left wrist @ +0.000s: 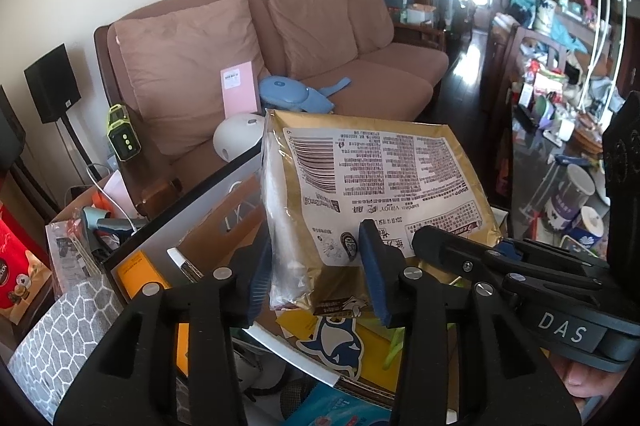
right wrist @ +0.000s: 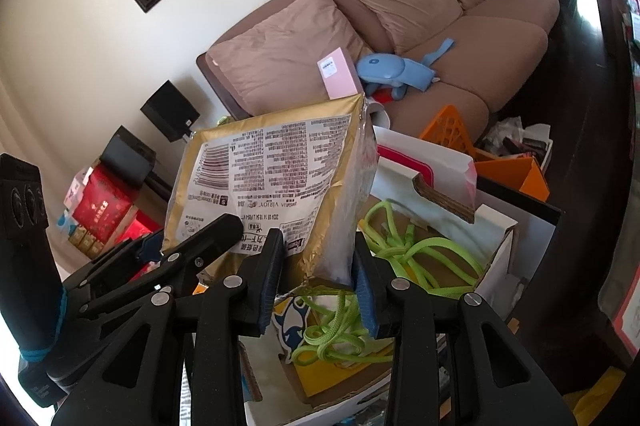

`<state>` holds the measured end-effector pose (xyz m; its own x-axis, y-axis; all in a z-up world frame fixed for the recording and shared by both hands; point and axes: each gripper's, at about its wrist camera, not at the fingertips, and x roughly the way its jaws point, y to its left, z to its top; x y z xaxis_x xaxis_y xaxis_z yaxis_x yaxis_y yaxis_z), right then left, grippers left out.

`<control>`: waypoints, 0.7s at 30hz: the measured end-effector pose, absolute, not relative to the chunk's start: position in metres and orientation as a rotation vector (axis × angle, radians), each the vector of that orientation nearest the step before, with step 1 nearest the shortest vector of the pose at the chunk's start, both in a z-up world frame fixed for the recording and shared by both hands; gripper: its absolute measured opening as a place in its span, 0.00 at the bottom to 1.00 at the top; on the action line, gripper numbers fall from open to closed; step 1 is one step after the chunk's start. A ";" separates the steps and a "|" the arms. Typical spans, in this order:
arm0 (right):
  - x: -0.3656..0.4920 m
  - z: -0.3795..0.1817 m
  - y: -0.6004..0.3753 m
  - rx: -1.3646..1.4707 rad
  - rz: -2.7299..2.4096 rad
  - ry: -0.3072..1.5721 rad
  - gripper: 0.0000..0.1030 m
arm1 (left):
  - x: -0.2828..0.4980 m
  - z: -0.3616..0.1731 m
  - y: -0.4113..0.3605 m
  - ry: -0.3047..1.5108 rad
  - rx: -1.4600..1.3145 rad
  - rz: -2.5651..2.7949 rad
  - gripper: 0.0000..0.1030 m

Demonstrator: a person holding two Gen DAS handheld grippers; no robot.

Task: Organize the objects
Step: 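Lower the gold package with both tools into the box onto the cables, then open both tools and release the gold package into the box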

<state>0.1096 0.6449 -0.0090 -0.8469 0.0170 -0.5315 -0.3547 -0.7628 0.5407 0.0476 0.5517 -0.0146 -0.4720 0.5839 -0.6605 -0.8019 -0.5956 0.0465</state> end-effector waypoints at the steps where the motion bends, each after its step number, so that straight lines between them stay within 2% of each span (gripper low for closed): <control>1: 0.109 -0.009 0.645 -0.760 2.664 0.970 0.35 | 0.047 -0.015 0.552 0.450 -0.771 2.111 0.38; 21: 0.112 -0.013 0.647 -0.765 2.642 1.001 0.39 | 0.047 -0.025 0.555 0.509 -0.785 2.137 0.44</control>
